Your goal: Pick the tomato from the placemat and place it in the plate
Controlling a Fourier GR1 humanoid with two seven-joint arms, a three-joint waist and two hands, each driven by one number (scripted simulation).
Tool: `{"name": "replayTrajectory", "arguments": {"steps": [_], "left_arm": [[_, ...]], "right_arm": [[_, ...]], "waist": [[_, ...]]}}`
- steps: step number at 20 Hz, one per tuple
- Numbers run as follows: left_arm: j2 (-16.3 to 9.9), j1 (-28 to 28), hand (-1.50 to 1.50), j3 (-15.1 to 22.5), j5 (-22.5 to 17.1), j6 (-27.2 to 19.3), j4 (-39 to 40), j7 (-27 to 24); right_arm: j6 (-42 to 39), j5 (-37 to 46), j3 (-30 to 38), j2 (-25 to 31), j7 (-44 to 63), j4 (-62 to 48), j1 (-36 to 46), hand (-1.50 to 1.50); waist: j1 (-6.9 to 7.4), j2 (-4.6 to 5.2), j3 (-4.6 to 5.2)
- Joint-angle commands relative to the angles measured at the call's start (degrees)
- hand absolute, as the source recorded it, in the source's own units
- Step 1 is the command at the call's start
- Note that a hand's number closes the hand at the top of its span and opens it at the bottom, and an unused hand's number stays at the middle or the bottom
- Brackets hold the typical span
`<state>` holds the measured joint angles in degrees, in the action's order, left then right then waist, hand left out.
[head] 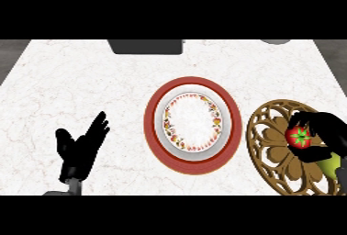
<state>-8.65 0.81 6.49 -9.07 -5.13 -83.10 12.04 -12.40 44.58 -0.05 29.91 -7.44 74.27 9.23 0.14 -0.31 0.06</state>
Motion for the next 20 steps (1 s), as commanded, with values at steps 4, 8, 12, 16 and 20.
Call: {"name": "replayTrajectory", "arguments": {"steps": [4,8,12,16,20], "left_arm": [[0.13,0.42,0.00,0.12,0.57,-0.38,0.83,0.92],[0.13,0.26,0.00,1.27,0.86,0.59,0.88,0.88],[0.99,-0.17,0.00,2.14,1.00,0.65,1.61,1.21],[0.18,-0.97,0.00,1.39,0.62,1.20,1.94,1.54],[1.32,-0.78,0.00,1.69,0.73,0.45,1.61,0.94]], "right_arm": [[10.15,6.40,-11.50,-21.20,15.10,14.06,-0.43,1.50],[15.03,10.80,-19.12,-29.35,21.66,14.24,1.64,1.50],[23.80,15.97,-26.45,-29.69,31.47,17.74,3.69,1.50],[31.67,18.90,-33.16,-29.82,42.40,20.99,4.79,1.50],[41.90,22.82,-38.84,-29.87,54.78,22.61,3.53,1.50]], "waist": [[0.01,-0.56,0.26],[2.88,-1.03,0.42],[2.22,-1.31,0.36],[2.04,-1.31,0.25],[1.29,-0.97,0.12]]}}
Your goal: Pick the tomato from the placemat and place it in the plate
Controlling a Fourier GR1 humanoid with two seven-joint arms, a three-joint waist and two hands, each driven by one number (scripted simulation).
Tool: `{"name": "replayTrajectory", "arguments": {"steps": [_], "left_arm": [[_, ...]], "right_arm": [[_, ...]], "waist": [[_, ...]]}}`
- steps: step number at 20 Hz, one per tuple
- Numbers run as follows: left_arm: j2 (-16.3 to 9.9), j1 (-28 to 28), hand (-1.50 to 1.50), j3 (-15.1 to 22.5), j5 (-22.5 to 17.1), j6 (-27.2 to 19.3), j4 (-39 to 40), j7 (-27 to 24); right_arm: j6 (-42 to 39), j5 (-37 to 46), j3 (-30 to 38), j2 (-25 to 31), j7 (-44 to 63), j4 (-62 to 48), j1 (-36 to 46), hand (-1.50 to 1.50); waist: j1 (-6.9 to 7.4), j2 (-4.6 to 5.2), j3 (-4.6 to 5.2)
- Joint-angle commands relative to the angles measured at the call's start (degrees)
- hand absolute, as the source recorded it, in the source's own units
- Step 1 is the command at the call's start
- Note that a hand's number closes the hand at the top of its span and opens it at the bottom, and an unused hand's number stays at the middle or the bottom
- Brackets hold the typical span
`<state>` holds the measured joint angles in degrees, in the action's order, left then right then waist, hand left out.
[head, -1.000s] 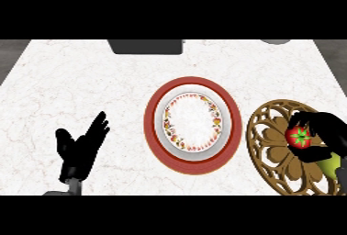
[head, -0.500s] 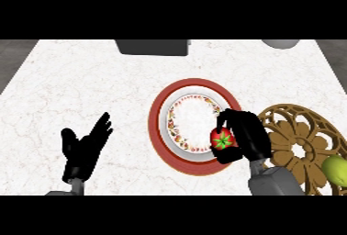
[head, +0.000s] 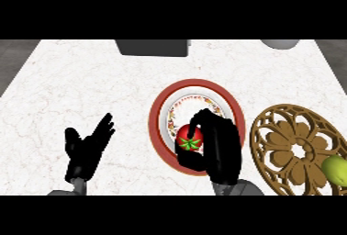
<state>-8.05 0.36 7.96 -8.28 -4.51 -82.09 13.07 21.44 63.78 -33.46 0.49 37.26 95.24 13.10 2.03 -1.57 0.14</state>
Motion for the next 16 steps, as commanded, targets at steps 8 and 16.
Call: {"name": "replayTrajectory", "arguments": {"steps": [8,16], "left_arm": [[-0.90,0.13,0.00,-1.08,0.08,0.69,1.77,-1.45],[1.21,0.60,0.00,0.04,1.16,-1.36,0.41,-1.10]], "right_arm": [[24.06,18.14,-14.98,-0.48,32.03,0.36,2.09,1.50],[23.49,31.70,-9.29,-0.47,41.65,-5.77,5.74,1.50]], "waist": [[-1.14,1.08,-0.01],[-1.39,1.49,-0.13]]}}
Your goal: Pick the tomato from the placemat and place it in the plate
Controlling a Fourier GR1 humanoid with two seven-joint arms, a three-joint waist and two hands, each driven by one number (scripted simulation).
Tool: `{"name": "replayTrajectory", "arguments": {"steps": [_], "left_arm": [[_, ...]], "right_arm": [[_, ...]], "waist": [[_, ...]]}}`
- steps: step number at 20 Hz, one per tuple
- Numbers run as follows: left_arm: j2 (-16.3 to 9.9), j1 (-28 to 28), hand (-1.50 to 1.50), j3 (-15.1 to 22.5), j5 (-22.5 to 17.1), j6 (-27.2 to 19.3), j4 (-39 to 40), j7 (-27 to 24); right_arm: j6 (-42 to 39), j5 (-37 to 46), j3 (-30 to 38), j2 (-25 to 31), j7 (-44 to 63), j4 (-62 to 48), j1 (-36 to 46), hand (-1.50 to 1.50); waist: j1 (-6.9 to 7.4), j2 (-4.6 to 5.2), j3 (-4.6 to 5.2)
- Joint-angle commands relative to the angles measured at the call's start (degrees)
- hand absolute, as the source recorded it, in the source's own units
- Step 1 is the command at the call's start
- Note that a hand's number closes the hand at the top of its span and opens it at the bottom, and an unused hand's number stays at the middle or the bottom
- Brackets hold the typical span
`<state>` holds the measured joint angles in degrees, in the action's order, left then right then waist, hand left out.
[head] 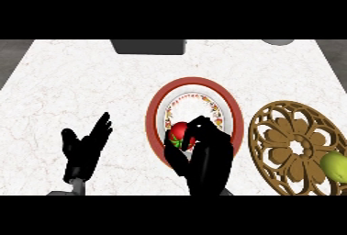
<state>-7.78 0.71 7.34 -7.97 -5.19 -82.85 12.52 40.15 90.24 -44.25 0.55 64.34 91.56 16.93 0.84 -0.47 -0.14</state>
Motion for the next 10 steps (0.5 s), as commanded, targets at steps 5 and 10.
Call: {"name": "replayTrajectory", "arguments": {"steps": [5,10], "left_arm": [[-2.17,3.25,0.00,-0.48,-0.95,2.62,-2.51,-0.40],[-0.03,1.45,0.00,0.00,-0.07,1.05,-0.82,-0.06]], "right_arm": [[9.80,5.85,6.91,-0.52,13.73,-7.91,2.34,1.50],[11.76,2.22,10.59,-0.53,11.56,-11.60,6.22,1.50]], "waist": [[0.57,0.52,0.08],[0.20,0.59,0.11]]}}
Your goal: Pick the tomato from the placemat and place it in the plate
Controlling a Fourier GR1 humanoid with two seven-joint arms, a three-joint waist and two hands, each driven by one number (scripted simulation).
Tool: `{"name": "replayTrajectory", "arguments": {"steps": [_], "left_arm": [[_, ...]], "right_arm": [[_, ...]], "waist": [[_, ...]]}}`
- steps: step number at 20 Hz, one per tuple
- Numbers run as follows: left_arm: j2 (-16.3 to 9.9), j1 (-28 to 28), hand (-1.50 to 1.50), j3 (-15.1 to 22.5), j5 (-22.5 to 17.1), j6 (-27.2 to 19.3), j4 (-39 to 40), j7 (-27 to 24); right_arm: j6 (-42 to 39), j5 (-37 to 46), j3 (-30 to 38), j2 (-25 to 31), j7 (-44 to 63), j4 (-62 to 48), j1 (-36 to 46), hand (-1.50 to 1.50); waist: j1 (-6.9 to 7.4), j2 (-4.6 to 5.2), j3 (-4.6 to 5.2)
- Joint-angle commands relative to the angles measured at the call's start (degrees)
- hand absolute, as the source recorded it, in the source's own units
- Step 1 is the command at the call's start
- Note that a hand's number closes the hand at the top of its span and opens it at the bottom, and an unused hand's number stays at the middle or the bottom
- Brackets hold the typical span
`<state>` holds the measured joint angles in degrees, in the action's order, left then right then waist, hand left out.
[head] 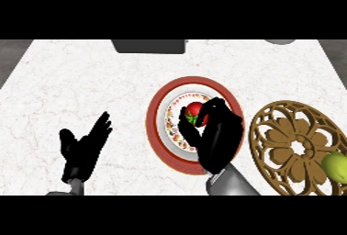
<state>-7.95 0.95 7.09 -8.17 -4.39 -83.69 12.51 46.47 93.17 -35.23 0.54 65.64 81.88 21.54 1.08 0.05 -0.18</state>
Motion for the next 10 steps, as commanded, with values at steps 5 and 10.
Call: {"name": "replayTrajectory", "arguments": {"steps": [5,10], "left_arm": [[2.05,-1.30,0.00,0.59,2.35,-2.20,3.06,-0.53],[0.50,0.01,0.00,-0.16,0.24,0.27,0.50,0.22]], "right_arm": [[13.72,-6.86,9.72,-0.52,2.07,-14.45,6.53,1.50],[-0.18,-27.51,12.77,0.84,-4.76,-21.14,6.99,-1.50]], "waist": [[-0.11,0.36,0.14],[0.87,0.65,0.10]]}}
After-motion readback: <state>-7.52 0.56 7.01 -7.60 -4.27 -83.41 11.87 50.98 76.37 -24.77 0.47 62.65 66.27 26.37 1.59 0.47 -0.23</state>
